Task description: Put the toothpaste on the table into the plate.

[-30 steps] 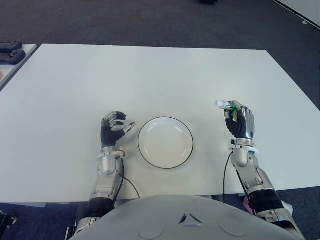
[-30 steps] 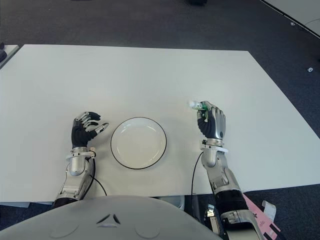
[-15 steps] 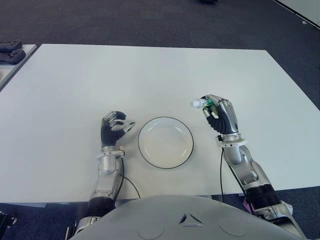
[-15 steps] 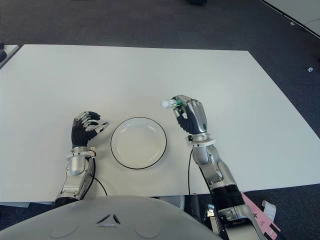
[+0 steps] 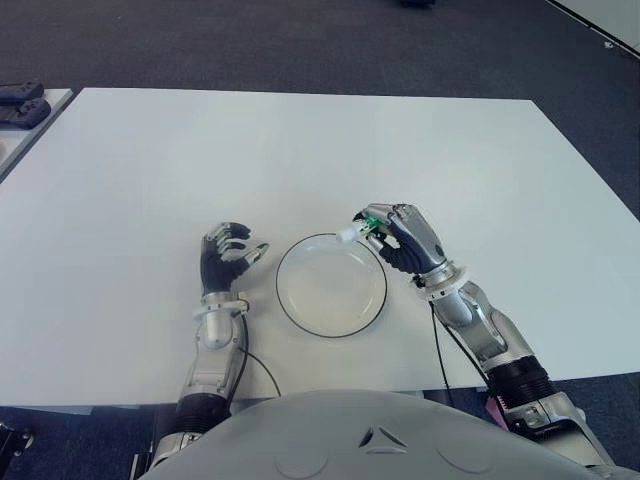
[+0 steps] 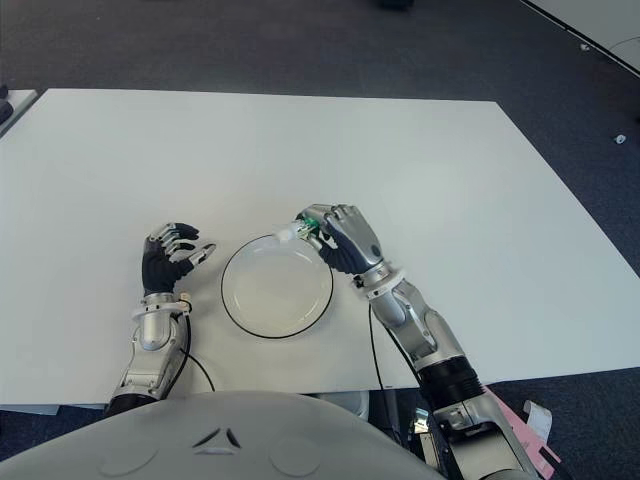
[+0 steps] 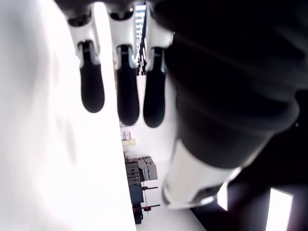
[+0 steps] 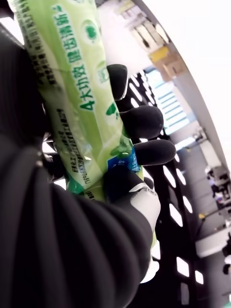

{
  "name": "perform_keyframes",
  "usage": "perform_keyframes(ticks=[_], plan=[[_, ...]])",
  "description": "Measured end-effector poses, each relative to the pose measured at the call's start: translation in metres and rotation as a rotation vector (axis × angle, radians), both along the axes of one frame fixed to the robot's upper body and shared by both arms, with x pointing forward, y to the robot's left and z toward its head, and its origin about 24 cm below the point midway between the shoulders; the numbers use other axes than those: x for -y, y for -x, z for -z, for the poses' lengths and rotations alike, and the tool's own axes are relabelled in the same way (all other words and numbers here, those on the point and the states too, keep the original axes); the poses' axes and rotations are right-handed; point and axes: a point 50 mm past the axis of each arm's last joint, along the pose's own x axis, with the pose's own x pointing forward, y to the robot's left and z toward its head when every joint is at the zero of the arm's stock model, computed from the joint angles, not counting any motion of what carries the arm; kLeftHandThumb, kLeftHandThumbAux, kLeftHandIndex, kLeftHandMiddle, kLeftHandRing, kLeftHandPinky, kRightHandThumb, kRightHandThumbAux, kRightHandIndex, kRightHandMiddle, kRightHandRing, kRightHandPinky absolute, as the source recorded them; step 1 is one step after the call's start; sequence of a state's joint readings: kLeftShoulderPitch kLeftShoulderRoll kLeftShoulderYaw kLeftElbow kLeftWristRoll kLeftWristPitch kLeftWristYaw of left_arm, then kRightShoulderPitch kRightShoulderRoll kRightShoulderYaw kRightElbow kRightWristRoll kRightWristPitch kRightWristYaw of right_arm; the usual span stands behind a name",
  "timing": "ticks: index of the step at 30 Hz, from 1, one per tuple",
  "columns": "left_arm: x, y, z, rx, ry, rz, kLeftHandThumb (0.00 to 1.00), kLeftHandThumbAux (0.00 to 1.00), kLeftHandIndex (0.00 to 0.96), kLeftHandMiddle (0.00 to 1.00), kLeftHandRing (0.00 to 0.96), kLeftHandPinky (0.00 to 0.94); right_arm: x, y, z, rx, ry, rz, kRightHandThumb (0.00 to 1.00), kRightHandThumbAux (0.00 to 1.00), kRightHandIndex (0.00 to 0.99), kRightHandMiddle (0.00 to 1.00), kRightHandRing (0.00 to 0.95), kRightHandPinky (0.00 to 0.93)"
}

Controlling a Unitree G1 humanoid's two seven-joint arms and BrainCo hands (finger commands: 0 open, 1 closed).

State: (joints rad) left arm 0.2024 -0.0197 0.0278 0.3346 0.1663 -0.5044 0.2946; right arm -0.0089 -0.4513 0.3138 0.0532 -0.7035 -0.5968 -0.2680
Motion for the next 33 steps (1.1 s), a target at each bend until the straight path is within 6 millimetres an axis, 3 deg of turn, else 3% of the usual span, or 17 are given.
perform_keyframes(ticks=[15,21,27,29,31,33], plan=[[0.001,0.0,0.0,0.001,-0.007,-0.006,0.117,0.998,0.469,0.453,0.455,0.464,-0.03,0.008,0.021,0.016,0.197,-0.206,0.843,0.679,0.407,0.573,0.873,0.87],[0.001,-0.001,0.0,0.0,-0.011,-0.004,0.106,0.998,0.471,0.462,0.469,0.484,-0.033,0.014,0.043,-0.048,0.312,-0.273,0.843,0.678,0.414,0.574,0.871,0.869],[0.001,0.0,0.001,-0.002,-0.011,-0.005,0.109,0.998,0.47,0.461,0.466,0.476,-0.035,0.014,0.046,-0.075,0.345,-0.311,0.844,0.676,0.419,0.57,0.874,0.874],[0.001,0.0,0.001,-0.002,-0.011,-0.005,0.113,0.998,0.47,0.46,0.465,0.474,-0.034,0.012,0.044,-0.074,0.342,-0.31,0.776,0.695,0.429,0.714,0.869,0.863],[0.001,-0.001,0.001,-0.002,-0.011,-0.004,0.115,0.998,0.469,0.46,0.465,0.474,-0.034,0.012,0.044,-0.074,0.336,-0.307,0.737,0.706,0.431,0.765,0.842,0.828],[0.001,-0.001,0.001,-0.001,-0.011,-0.004,0.116,0.998,0.469,0.462,0.466,0.475,-0.034,0.011,0.044,-0.088,0.321,-0.306,0.705,0.713,0.424,0.576,0.601,0.633]])
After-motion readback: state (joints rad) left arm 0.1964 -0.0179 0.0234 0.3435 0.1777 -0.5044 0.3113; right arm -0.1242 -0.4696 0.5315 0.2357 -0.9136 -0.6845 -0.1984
